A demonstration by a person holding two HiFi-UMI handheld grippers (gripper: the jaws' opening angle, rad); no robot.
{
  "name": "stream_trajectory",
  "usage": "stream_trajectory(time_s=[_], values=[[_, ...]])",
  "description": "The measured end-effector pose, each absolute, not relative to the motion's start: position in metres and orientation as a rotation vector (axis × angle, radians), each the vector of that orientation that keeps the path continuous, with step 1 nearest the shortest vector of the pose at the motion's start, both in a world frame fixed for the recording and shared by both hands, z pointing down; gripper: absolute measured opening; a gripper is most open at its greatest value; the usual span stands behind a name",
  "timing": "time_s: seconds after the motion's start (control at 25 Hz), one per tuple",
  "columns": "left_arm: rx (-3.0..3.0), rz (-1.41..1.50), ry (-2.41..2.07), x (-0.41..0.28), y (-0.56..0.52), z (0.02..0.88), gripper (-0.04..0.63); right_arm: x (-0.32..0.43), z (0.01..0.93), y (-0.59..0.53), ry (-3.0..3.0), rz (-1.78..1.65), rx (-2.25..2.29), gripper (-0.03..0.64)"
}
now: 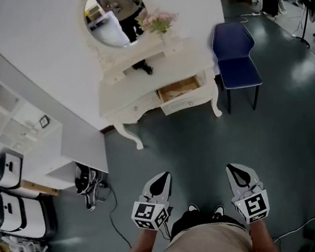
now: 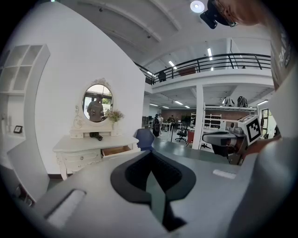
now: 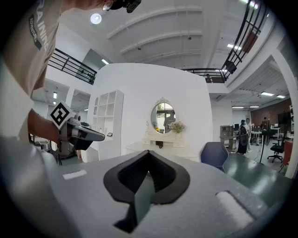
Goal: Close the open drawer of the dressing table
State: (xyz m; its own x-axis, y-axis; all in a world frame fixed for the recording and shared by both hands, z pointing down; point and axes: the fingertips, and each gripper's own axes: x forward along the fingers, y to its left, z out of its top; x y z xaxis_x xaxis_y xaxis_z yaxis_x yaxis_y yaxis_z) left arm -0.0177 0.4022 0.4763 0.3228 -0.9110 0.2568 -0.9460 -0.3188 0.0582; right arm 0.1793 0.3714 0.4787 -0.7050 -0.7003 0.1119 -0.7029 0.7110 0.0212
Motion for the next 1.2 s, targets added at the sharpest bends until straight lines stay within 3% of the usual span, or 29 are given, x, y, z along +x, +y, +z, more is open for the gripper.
stream_trajectory(time_s=[1.2], values=[[2.297,0.318,-1.725,-0.029,0.389,0.492,0.018,0.159,0.494,0.342,-2.839,0.140,1.040,0.003]])
